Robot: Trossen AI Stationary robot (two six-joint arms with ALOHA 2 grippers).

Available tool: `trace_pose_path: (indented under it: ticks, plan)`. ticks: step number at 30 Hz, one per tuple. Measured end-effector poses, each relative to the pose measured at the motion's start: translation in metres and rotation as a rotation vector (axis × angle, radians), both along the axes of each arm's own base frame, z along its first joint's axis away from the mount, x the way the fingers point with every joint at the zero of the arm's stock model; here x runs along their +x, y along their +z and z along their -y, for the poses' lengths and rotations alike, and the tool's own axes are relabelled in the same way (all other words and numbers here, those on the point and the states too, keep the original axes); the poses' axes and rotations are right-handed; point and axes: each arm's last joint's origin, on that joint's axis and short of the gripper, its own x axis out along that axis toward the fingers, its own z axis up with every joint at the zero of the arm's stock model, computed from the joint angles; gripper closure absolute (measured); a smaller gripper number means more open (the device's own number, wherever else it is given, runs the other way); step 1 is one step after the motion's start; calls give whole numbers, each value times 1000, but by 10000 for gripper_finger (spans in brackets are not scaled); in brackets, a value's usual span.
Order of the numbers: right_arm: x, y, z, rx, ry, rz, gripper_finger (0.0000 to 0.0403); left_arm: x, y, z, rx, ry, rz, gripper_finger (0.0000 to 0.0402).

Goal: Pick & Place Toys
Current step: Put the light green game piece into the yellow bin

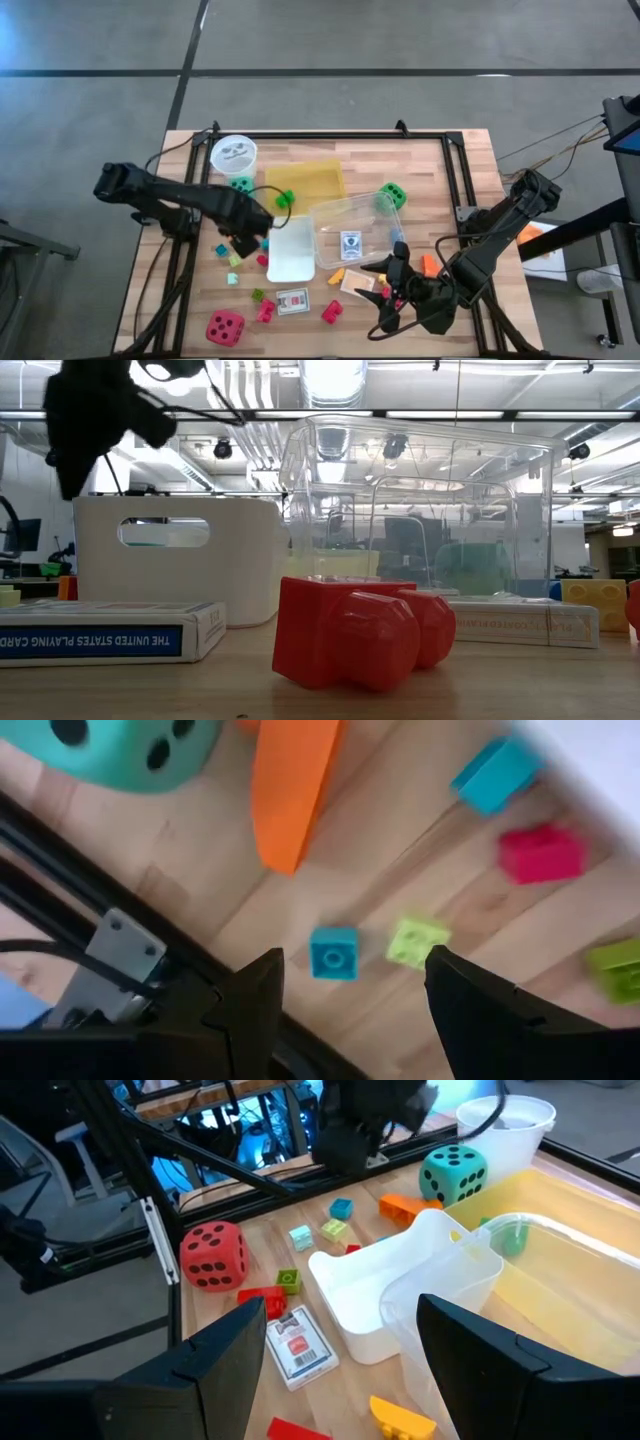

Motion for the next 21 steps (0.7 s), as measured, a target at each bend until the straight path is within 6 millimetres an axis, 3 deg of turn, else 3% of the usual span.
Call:
trace_pose_path:
  ticks: [8,16,21]
  plan:
    - [3,-6,-3,-10,20,-24,147,-6,-38,18,-47,-143,44,171]
    - [3,-6,-3,-28,28,-27,147,-15,-61,20,-34,41,26,171]
    - [2,-6,-3,-35,31,-29,147,-16,-73,19,-40,44,58,171]
